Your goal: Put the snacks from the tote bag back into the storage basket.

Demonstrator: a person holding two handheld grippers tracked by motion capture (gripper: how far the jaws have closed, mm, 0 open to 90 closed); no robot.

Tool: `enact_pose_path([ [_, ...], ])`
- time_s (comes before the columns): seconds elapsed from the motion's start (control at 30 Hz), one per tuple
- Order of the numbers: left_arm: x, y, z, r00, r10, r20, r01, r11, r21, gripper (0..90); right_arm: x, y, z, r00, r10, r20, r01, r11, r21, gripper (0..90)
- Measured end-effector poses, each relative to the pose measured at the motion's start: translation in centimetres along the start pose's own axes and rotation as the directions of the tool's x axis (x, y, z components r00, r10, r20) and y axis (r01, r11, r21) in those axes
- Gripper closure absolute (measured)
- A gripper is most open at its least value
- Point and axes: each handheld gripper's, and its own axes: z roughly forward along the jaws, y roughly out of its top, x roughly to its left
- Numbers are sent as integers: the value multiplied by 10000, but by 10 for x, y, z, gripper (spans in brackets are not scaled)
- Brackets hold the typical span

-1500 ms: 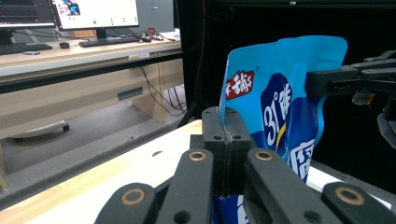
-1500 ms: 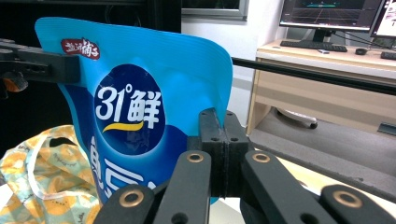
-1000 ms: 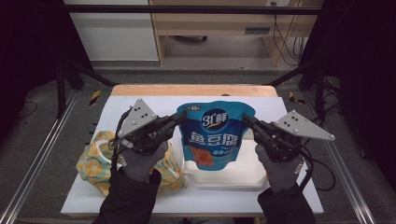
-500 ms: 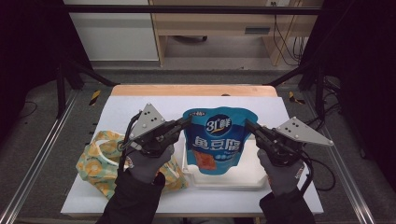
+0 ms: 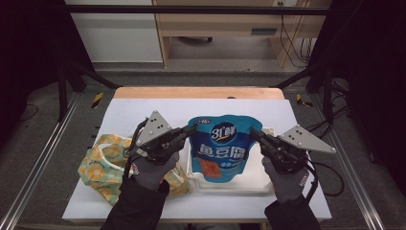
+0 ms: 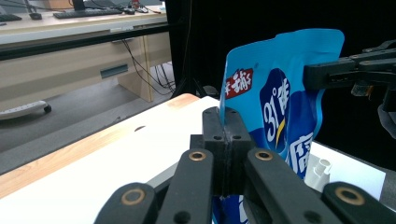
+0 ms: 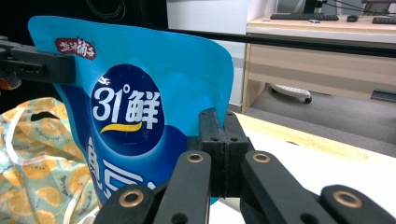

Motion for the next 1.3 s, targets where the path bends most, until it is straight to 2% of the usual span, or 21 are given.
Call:
enact_pose_path([
  [0.9,4,-29,8,9999,-117,-88,122,9983,565,900,0,-25,11,10000,10,31,-12,9983,590,900],
  [1.3,4,-37,9,9999,-131,-112,139,9971,748,900,2,-31,15,10000,18,-27,-16,9969,790,900],
])
